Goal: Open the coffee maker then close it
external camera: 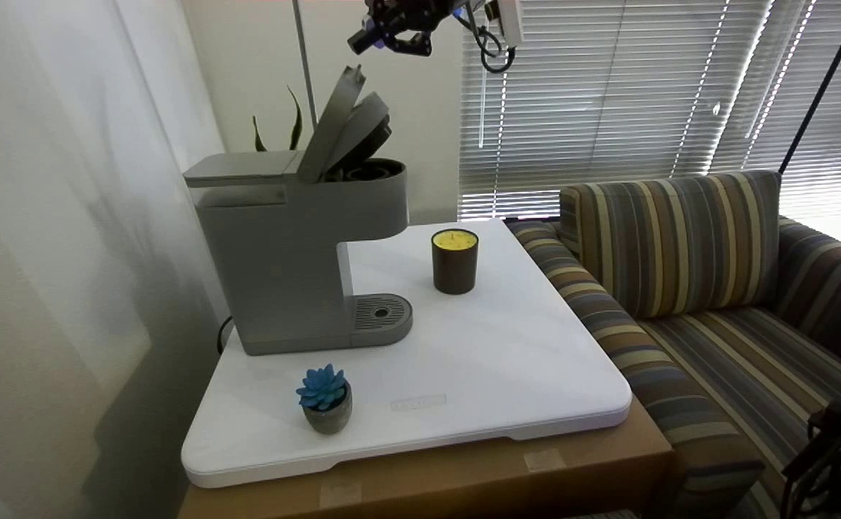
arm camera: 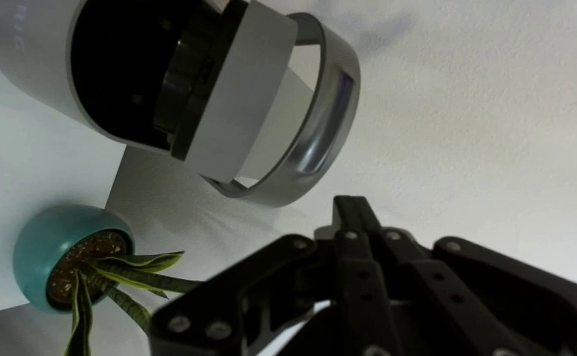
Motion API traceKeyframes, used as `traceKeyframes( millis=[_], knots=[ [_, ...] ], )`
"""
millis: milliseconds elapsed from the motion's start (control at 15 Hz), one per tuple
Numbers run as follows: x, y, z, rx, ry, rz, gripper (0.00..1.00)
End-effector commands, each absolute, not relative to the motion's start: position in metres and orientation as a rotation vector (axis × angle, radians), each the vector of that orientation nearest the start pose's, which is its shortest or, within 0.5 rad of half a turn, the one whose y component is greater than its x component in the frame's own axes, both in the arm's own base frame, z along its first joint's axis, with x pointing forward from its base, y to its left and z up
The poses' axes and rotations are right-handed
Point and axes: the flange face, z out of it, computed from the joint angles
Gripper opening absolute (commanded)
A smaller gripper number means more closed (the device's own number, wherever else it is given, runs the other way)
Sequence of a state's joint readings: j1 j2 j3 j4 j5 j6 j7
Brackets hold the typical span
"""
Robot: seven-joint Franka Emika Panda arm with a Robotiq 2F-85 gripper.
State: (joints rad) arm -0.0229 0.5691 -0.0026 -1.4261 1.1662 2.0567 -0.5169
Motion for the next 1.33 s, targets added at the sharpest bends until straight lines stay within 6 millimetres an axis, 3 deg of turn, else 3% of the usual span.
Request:
traceKeyframes(
  millis=[0, 667, 1267],
  knots=[
    [0.742, 0.035, 0.406, -2.150, 0.018, -0.349, 0.00],
    [0.743, 0.063, 0.414, -2.210, -0.173, -0.247, 0.00],
    [0.743, 0.064, 0.418, -2.298, -0.220, -0.251, 0.00]
  ],
)
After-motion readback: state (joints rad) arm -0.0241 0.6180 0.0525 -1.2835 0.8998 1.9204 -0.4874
